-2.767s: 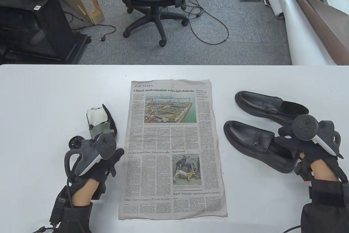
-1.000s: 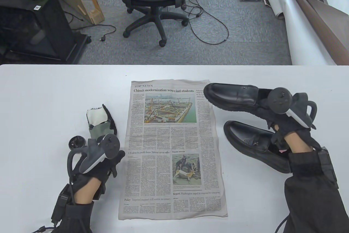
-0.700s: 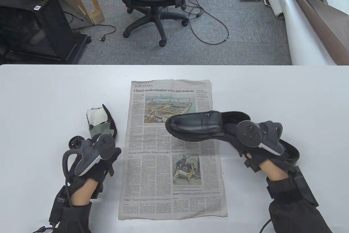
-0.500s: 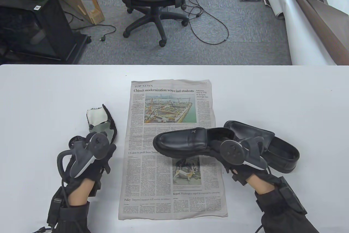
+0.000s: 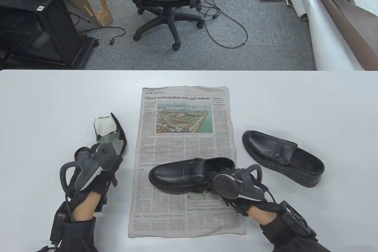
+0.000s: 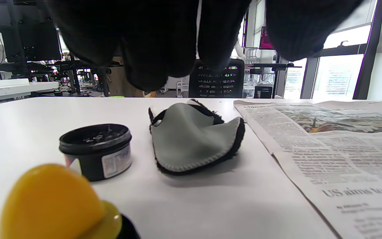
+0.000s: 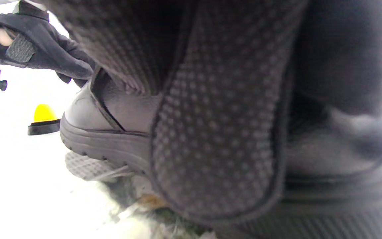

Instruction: Dip and apply built-in sponge shoe polish on shoes

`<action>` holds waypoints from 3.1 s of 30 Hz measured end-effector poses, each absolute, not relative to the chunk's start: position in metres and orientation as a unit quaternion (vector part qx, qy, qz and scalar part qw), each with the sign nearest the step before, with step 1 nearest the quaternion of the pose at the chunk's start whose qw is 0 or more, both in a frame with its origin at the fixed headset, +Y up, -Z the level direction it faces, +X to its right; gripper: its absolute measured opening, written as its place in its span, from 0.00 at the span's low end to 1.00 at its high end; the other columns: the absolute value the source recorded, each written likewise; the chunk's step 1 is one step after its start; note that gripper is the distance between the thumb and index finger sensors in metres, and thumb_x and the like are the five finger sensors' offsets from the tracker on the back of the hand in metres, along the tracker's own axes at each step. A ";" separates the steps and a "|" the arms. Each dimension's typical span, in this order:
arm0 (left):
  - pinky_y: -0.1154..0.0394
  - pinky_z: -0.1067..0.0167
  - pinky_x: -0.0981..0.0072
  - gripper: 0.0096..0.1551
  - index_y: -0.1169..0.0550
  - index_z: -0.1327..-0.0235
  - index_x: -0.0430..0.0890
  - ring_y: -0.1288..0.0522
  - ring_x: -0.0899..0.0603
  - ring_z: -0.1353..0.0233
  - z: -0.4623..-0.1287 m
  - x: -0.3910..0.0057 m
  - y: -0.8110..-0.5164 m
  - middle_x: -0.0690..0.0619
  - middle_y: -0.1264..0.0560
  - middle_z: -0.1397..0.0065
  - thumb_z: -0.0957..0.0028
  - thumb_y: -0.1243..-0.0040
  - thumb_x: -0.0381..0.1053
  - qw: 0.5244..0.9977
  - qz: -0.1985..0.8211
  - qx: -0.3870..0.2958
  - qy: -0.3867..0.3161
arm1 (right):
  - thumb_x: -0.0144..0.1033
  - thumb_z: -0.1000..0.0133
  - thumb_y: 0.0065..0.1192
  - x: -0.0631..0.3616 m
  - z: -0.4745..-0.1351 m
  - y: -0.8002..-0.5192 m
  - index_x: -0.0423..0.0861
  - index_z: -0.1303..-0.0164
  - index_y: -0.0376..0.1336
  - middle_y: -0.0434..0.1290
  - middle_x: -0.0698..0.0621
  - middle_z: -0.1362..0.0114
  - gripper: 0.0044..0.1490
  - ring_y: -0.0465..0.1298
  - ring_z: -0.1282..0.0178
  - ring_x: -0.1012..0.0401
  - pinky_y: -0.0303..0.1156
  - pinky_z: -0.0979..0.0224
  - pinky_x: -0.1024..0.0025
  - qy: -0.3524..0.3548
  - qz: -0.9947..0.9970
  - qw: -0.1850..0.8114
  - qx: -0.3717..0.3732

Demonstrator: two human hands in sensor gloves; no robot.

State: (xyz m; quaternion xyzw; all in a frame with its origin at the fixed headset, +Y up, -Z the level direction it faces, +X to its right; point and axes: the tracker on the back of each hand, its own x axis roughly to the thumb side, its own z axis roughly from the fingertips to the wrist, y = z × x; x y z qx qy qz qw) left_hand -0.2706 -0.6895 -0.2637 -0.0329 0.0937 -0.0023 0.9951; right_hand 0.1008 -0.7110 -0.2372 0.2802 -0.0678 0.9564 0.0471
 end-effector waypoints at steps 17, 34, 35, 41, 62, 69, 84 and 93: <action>0.29 0.30 0.42 0.37 0.29 0.29 0.53 0.25 0.39 0.26 -0.269 -0.276 -0.691 0.46 0.29 0.22 0.51 0.39 0.66 0.993 0.004 -0.056 0.104 | 0.54 0.58 0.73 0.113 -0.254 -0.725 0.48 0.50 0.77 0.86 0.48 0.51 0.32 0.90 0.84 0.71 0.88 0.62 0.71 0.084 0.966 0.169 0.177; 0.23 0.33 0.52 0.39 0.36 0.25 0.55 0.17 0.54 0.43 -0.352 -0.274 -0.702 0.48 0.38 0.16 0.49 0.34 0.56 0.975 -0.083 -0.136 0.156 | 0.56 0.59 0.72 0.120 -0.259 -0.730 0.51 0.53 0.79 0.86 0.50 0.54 0.30 0.88 0.88 0.74 0.88 0.65 0.73 0.082 0.963 0.196 0.164; 0.23 0.33 0.53 0.38 0.34 0.26 0.55 0.16 0.55 0.45 -0.356 -0.273 -0.703 0.49 0.37 0.16 0.49 0.33 0.55 0.976 -0.079 -0.134 0.151 | 0.56 0.59 0.72 0.120 -0.258 -0.731 0.50 0.53 0.79 0.86 0.49 0.54 0.30 0.88 0.89 0.73 0.88 0.65 0.73 0.081 0.963 0.201 0.163; 0.21 0.34 0.53 0.39 0.34 0.26 0.53 0.15 0.56 0.50 -0.378 -0.265 -0.714 0.47 0.35 0.17 0.50 0.31 0.54 0.968 -0.075 -0.159 0.178 | 0.56 0.59 0.72 0.122 -0.261 -0.732 0.49 0.53 0.79 0.86 0.49 0.54 0.31 0.88 0.88 0.73 0.88 0.64 0.73 0.091 0.958 0.208 0.173; 0.18 0.42 0.56 0.23 0.25 0.40 0.58 0.13 0.57 0.63 -0.329 -0.202 -0.664 0.54 0.15 0.46 0.49 0.36 0.55 0.995 0.001 -0.099 0.001 | 0.55 0.58 0.69 0.122 -0.261 -0.734 0.48 0.51 0.77 0.85 0.48 0.53 0.32 0.88 0.88 0.73 0.88 0.64 0.73 0.093 0.957 0.209 0.180; 0.20 0.38 0.53 0.23 0.23 0.43 0.58 0.14 0.56 0.63 -0.272 -0.130 -0.662 0.56 0.15 0.50 0.52 0.33 0.58 0.982 0.049 -0.106 -0.147 | 0.55 0.58 0.68 0.121 -0.259 -0.735 0.51 0.53 0.78 0.84 0.49 0.51 0.29 0.87 0.87 0.72 0.87 0.62 0.72 0.092 0.958 0.205 0.179; 0.21 0.38 0.53 0.27 0.26 0.39 0.59 0.16 0.56 0.64 -0.244 -0.077 -0.709 0.57 0.17 0.52 0.53 0.40 0.62 0.980 0.053 -0.068 -0.182 | 0.55 0.58 0.68 0.121 -0.258 -0.735 0.52 0.53 0.78 0.84 0.49 0.51 0.29 0.87 0.87 0.72 0.87 0.61 0.72 0.094 0.958 0.202 0.180; 0.19 0.41 0.53 0.28 0.25 0.41 0.57 0.17 0.56 0.69 -0.243 -0.077 -0.710 0.56 0.15 0.56 0.55 0.38 0.63 0.983 0.029 -0.064 -0.169 | 0.55 0.58 0.68 0.120 -0.259 -0.735 0.52 0.53 0.78 0.84 0.49 0.51 0.29 0.87 0.87 0.72 0.87 0.62 0.72 0.093 0.957 0.200 0.188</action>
